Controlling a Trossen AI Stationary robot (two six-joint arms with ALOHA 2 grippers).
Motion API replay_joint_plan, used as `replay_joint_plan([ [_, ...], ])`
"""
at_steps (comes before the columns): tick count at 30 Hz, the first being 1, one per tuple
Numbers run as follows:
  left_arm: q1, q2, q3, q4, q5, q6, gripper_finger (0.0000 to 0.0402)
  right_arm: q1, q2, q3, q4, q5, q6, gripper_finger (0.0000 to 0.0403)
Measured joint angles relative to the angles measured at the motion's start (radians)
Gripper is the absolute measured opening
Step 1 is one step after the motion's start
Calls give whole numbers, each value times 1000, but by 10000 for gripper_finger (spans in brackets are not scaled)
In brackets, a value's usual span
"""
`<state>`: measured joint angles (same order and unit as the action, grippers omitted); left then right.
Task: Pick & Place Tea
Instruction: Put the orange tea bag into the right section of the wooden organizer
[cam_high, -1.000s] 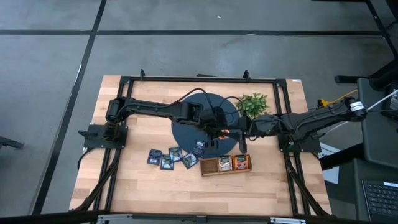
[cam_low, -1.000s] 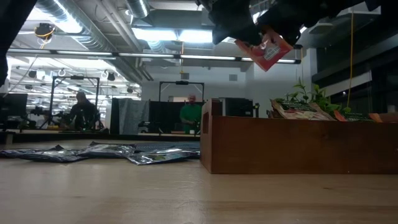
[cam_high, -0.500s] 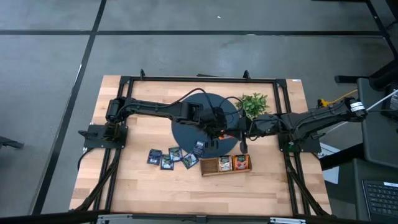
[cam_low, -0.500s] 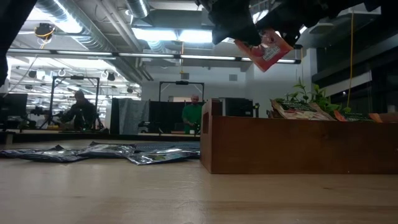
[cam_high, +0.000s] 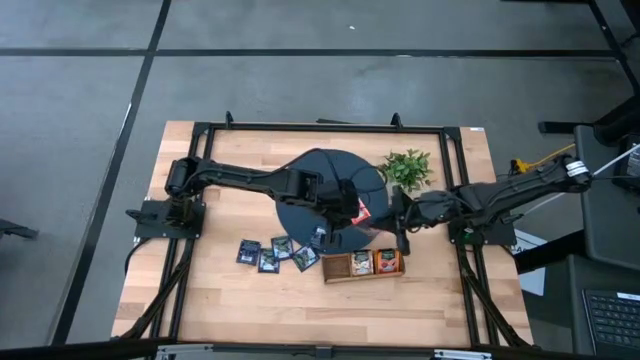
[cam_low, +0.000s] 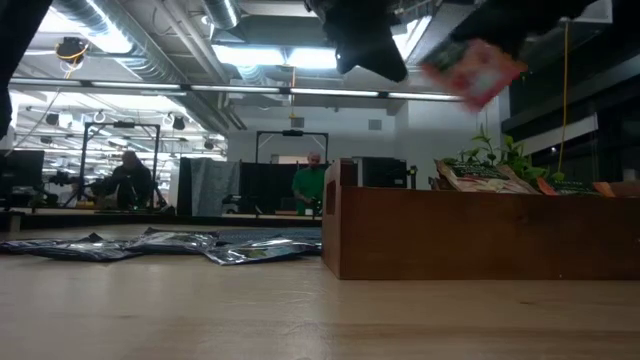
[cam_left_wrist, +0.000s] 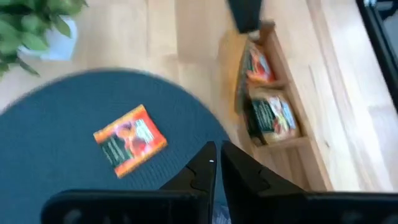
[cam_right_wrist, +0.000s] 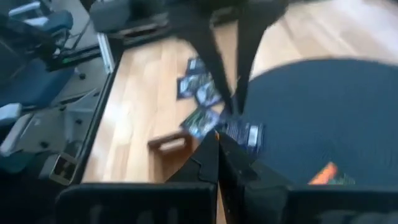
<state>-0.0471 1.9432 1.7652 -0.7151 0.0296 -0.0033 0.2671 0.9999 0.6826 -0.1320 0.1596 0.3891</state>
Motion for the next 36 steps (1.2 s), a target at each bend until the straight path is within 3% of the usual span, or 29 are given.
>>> replay_joint_plan([
  [3,2,-12,-60,72,-3,0,23,38,-60,0,-112,16,85,2],
  [6,2,-20,-127,191,14,-6,23,112,-96,-7,-204,122,166,2],
  [10,0,-39,-218,347,88,-35,20,211,-131,-61,-203,189,254,2],
  [21,-14,-101,-328,540,130,-65,15,400,-183,-288,59,396,369,2],
  [27,-18,-120,-341,585,114,-78,15,423,-189,-428,285,424,366,2],
  [36,-35,-123,-343,584,113,-92,15,425,-190,-533,406,453,372,2],
])
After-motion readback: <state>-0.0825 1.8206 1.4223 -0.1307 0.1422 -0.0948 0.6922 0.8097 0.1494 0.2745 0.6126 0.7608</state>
